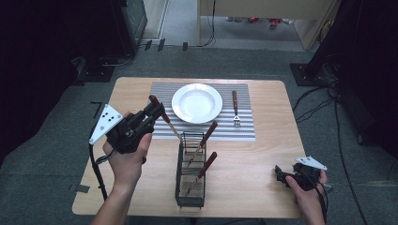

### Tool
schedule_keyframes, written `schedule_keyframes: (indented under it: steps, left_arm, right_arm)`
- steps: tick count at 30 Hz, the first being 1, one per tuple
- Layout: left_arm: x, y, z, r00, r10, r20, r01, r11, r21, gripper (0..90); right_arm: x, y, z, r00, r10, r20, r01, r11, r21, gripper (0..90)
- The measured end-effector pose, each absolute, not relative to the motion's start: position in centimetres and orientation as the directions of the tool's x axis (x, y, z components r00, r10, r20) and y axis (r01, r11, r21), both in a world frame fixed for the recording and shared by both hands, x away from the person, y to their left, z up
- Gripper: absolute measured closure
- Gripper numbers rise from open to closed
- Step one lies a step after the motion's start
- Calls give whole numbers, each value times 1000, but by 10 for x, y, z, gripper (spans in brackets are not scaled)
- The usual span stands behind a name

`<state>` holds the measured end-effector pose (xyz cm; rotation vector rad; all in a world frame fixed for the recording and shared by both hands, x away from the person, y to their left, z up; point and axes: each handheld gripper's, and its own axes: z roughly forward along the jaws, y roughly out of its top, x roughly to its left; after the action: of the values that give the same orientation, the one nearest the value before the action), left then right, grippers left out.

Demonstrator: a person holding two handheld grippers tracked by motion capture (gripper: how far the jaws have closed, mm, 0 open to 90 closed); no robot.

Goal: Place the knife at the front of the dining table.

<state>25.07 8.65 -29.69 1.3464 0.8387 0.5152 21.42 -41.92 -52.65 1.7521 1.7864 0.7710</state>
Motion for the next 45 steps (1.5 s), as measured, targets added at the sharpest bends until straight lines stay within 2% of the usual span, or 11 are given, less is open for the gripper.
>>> schedule_keyframes:
  steps: [10,23,29,45]
  left_arm:
    - [251,109,-297,547,810,-209,97,187,978,764]
    - [266,126,-347,465,857,-221,173,157,972,764]
    - [275,127,-366,419,892,-170,191,97,977,763]
    - [321,122,-403,345,929,-134,239,51,970,763]
  right_arm:
    - [214,-419,-526,-30,999,27,705,2,709,0]
    - [214,-419,-526,-31,999,27,705,2,709,0]
    - [214,-419,-526,-30,999,27,705,2,709,0]
    - [214,-419,-526,-29,999,28,706,0,708,0]
